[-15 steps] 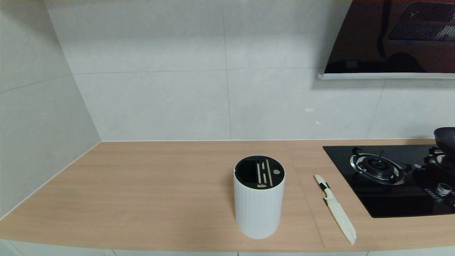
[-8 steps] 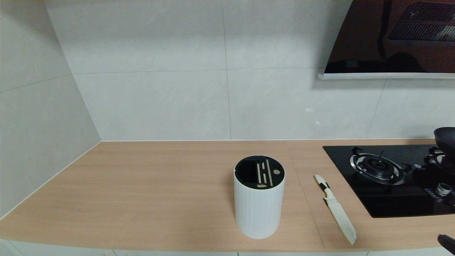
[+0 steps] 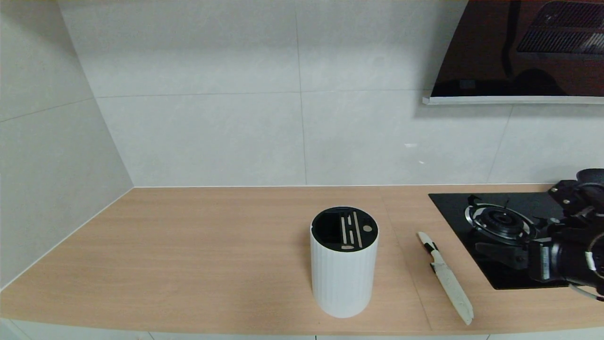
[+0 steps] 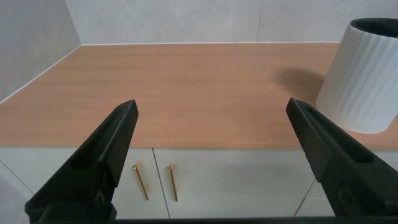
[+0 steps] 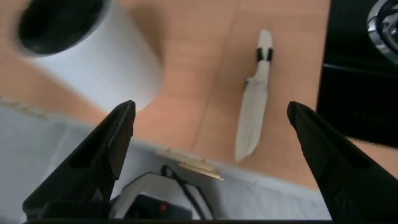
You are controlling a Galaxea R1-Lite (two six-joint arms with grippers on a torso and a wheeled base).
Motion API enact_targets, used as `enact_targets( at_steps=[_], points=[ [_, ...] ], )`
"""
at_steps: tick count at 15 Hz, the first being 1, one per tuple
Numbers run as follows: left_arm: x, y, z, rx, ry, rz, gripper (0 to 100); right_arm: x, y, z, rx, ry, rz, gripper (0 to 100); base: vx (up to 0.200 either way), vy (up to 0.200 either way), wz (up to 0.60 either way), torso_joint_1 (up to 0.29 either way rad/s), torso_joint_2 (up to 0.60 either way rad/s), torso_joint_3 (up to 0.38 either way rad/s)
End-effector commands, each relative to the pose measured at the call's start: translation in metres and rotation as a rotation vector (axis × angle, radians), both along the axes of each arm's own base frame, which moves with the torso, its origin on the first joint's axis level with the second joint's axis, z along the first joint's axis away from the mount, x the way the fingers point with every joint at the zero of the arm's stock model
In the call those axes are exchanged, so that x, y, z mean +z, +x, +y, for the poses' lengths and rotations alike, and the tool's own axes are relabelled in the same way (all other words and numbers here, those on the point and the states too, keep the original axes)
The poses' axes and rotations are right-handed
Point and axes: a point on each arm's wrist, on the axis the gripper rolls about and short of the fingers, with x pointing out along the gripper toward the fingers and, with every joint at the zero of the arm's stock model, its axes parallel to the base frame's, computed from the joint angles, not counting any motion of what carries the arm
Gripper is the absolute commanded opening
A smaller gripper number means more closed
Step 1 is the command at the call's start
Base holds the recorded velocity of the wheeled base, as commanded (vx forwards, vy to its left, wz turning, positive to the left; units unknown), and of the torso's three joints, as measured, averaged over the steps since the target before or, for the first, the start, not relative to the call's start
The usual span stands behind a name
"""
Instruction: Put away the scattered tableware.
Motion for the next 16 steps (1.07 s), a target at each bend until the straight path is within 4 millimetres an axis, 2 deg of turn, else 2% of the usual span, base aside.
enact_targets(
  at_steps=[1, 4, 9, 16],
  points=[
    [0.000, 0.000, 0.000, 0.000, 0.000, 0.000, 100, -0.049, 0.058, 0.015, -0.029, -0.063, 0.129, 100, 0.000, 0.000, 0.00, 0.000, 0.00, 0.000],
    [0.000, 0.000, 0.000, 0.000, 0.000, 0.000, 100, -0.081, 0.084, 0.024, -0.031, -0.097, 0.161, 100, 0.000, 0.000, 0.00, 0.000, 0.00, 0.000],
    [0.000, 0.000, 0.000, 0.000, 0.000, 0.000, 100, -0.134, 0.107, 0.028, -0.059, -0.157, 0.212, 100, 0.000, 0.000, 0.00, 0.000, 0.00, 0.000],
    [0.000, 0.000, 0.000, 0.000, 0.000, 0.000, 100, -0.175, 0.130, 0.034, -0.105, -0.203, 0.226, 100, 0.000, 0.000, 0.00, 0.000, 0.00, 0.000]
  ],
)
